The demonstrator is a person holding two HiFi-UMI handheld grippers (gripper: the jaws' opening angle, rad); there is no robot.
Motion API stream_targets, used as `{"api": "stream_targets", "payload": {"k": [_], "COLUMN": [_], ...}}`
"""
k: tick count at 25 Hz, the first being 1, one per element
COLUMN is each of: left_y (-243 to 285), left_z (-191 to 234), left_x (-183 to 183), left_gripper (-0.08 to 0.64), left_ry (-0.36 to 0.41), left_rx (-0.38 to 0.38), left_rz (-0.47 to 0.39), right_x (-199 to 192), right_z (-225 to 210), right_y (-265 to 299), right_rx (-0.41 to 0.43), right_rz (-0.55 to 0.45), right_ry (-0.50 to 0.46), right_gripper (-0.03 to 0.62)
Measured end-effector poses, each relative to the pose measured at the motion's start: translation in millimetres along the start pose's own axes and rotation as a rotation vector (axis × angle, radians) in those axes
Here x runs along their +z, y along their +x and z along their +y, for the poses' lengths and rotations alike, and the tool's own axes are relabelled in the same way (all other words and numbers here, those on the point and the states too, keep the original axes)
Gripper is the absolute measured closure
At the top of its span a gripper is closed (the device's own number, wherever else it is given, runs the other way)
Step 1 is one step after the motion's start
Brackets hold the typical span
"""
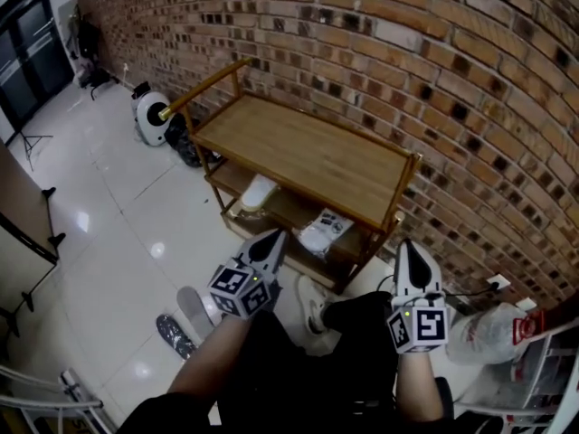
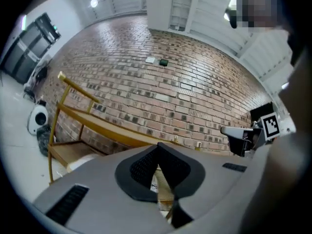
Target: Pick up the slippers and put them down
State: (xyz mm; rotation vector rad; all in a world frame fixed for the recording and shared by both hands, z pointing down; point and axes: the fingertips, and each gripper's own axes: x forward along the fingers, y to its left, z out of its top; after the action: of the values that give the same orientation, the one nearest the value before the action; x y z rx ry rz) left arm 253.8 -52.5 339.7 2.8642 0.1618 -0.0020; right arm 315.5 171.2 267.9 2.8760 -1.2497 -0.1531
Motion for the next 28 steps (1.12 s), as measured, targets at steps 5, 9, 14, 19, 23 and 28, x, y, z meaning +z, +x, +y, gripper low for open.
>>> {"api": "stream_targets", "payload": {"k": [5, 9, 14, 19, 23, 28], "left_y": [27, 41, 57, 71, 90, 97], "left_z": [10, 29, 58, 67, 64, 66], "left_x": [-50, -91, -142, -186, -204, -213], "left_gripper": [0.557, 0.439, 0.325, 0.301, 0.301, 0.302], "left_ry": [-0.157, -0.348, -0.719, -0.947, -1.071, -1.136], "left_rx": [0.028, 0.057, 0.111, 0.130, 0.105, 0.092], "left_rz": [0.065, 0.114, 0.129, 0.136, 0.150, 0.153], "right_x": [-17, -25, -37, -44, -42, -45], "right_z": [-17, -27, -33, -39, -46, -51], "right_y": [1, 3, 12, 11, 10, 6], "right_rx": [-0.032, -0.055, -0.072, -0.088, -0.113, -0.123], "right_rz": [0.042, 0.059, 0.093, 0.126, 0.120, 0.143], "right_ry": [0.017, 0.022, 0.018, 0.006, -0.005, -0.022], "right_gripper": [0.583, 0.583, 0.583, 0.583, 0.583, 0.583]}}
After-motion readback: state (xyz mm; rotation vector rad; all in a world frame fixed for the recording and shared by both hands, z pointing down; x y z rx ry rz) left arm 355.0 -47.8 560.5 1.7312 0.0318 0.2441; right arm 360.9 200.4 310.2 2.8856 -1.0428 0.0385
